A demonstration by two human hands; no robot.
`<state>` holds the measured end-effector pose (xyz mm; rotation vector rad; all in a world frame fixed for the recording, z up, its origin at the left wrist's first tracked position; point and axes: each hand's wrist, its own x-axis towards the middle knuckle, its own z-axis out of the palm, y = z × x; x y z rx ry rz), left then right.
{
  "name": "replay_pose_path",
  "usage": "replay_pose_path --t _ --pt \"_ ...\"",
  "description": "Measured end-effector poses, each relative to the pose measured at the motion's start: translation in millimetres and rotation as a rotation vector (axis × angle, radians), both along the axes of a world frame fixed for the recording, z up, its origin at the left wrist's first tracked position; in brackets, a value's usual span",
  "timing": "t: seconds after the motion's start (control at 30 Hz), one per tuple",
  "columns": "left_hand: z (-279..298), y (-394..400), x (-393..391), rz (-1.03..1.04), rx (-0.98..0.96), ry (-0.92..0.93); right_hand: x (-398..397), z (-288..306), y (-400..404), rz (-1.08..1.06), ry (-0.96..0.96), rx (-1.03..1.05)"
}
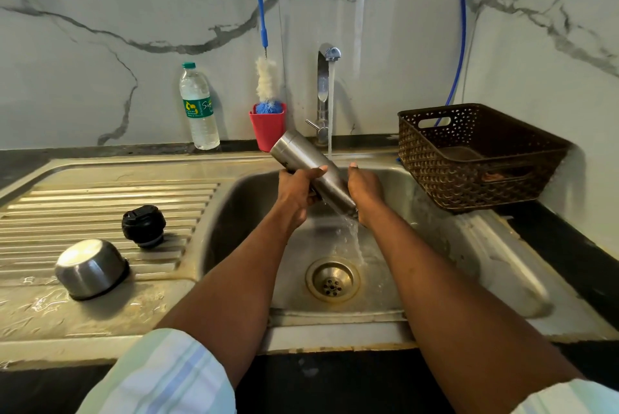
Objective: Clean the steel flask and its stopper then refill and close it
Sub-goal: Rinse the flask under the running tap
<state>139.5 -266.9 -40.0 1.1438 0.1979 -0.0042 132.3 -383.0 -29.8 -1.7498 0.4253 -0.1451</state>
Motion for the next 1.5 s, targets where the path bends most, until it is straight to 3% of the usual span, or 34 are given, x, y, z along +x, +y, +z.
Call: replay_pose_path --t 0.17,0.4,0.57,0.73,0.83,0.93,1.13,1.3,1.5 --pt "2.8 2.3 -0.4 0.051 -0.193 0.024 4.1 -7.0 -5.5 -0.034 0.075 0.168" --pt "2.4 8.5 -1.0 0.149 -0.372 0.068 6.4 -3.2 -14.0 -0.058 -0.007 0.546" --pt "-1.5 9.9 -3.3 0.073 -0.358 0.138 4.4 3.5 -10.2 0.038 -0.073 0.66" --pt "-2.1 7.1 -3.9 -0.017 -0.312 0.266 2.1 5.2 -14.6 -0.038 -0.165 0.716" --pt "-2.8 7.1 -5.6 -0.102 -0.184 0.361 2.1 4.5 -13.8 -0.079 -0.215 0.646" --pt "-4.7 4.5 -8.5 -0.098 0.153 0.386 0.8 6.8 -11.8 -0.122 -0.291 0.531" --pt "-14.1 7.1 -0.8 0.079 0.943 0.117 -6.9 11.6 -5.0 -0.075 -0.461 0.166" --pt "-2.3 -12.6 -15.4 -0.085 1.032 -0.207 -8.6 10.9 -1.9 -0.082 -0.497 -0.022" --pt "-9.0 -17.0 -16.0 -0.09 1.041 -0.289 -10.4 13.1 2.5 -0.022 -0.55 -0.128"
